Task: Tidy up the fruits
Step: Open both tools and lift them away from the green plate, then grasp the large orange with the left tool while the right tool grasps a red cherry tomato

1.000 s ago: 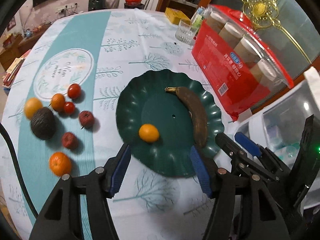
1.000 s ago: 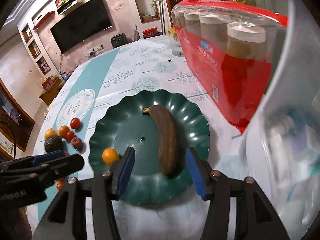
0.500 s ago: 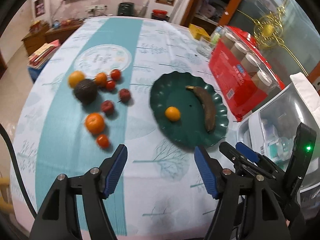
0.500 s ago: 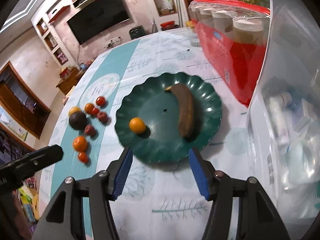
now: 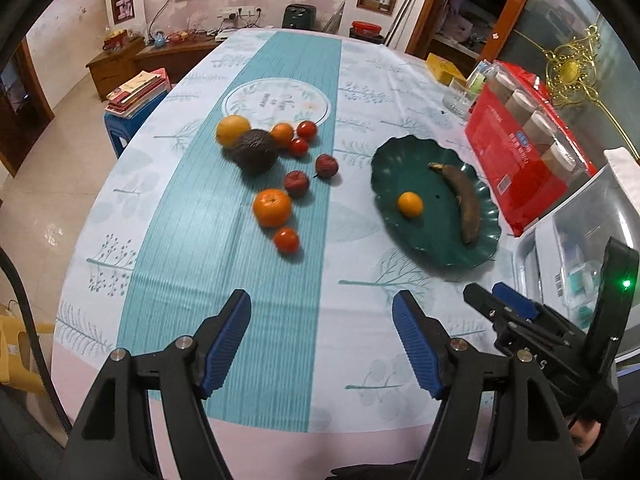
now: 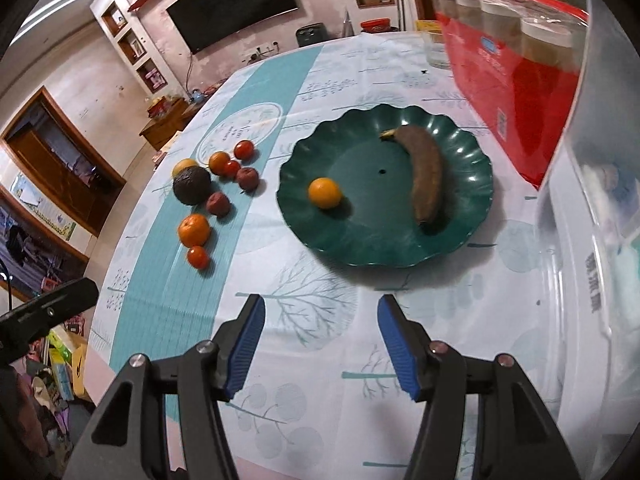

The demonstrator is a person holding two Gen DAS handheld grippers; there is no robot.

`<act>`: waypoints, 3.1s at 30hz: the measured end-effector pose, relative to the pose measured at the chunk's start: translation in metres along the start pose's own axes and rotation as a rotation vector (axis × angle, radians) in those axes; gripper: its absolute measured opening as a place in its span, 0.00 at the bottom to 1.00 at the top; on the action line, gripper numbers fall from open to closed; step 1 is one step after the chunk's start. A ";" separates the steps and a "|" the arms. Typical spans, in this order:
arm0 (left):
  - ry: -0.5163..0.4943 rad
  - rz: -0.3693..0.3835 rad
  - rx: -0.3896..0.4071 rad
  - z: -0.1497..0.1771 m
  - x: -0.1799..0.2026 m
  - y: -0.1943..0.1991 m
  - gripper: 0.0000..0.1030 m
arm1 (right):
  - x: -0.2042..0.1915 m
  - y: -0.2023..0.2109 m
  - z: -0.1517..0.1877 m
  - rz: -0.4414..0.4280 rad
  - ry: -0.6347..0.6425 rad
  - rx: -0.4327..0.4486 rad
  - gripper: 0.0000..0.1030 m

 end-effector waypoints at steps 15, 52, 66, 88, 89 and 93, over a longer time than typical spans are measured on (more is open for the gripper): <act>-0.090 0.107 -0.032 -0.010 -0.052 0.006 0.81 | -0.052 -0.008 0.007 0.076 -0.027 0.010 0.57; -0.285 0.265 -0.176 -0.075 -0.106 -0.095 0.82 | -0.177 -0.061 0.016 0.214 0.218 0.170 0.57; -0.251 0.326 -0.235 -0.057 -0.078 -0.171 0.76 | -0.169 -0.127 0.026 0.117 0.277 0.103 0.57; -0.334 0.344 -0.223 -0.032 -0.049 -0.203 0.51 | -0.159 -0.143 0.036 0.063 0.213 0.084 0.28; -0.334 0.346 -0.222 -0.032 -0.049 -0.203 0.49 | -0.158 -0.144 0.035 0.067 0.221 0.078 0.28; -0.340 0.354 -0.211 -0.032 -0.046 -0.202 0.43 | -0.158 -0.144 0.035 0.061 0.217 0.062 0.27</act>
Point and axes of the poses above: each gripper's, at about its wrist camera, not at the fingertips, and y roughly against the way its jaws point, x to its right, z to its underside, the point moved 6 cm from there along -y, roughly the way its jaws point, and after that the axes turned 14 degrees about x, right-handed, at the moved point
